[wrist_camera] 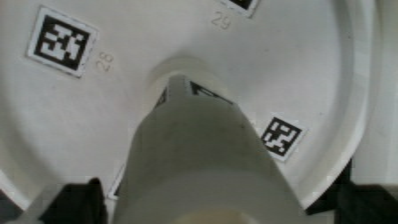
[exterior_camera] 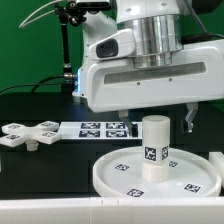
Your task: Assemble round table
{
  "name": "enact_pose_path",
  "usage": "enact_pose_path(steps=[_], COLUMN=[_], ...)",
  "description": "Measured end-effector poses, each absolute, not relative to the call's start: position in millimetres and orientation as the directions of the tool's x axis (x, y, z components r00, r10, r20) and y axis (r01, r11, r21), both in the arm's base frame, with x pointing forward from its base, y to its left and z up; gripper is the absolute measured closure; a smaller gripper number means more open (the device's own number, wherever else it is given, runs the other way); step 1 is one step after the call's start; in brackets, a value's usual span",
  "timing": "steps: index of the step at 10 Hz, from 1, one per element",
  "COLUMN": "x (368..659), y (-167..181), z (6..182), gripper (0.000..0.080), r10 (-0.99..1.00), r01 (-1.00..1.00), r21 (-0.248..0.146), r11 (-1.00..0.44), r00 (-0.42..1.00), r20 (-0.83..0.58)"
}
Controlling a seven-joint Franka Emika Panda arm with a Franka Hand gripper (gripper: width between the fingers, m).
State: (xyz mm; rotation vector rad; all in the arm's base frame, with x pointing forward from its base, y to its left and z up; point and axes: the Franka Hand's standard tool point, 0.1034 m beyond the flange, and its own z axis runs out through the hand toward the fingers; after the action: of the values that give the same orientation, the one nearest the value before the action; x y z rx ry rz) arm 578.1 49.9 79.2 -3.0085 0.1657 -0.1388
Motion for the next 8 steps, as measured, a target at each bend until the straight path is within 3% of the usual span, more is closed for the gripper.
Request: enact_pose_path(steps=[3,8], x=[576.4,575.9], y=[56.5,49.9], z=[79.4,78.2], gripper=[0.0150,0.0150], r10=[0.153,0.439], r01=[0.163,0.448], r21=[-0.091,-0.051], r11=[-0.982,-0.893], r00=[0.982,0.890], r20=[0.108,0.122])
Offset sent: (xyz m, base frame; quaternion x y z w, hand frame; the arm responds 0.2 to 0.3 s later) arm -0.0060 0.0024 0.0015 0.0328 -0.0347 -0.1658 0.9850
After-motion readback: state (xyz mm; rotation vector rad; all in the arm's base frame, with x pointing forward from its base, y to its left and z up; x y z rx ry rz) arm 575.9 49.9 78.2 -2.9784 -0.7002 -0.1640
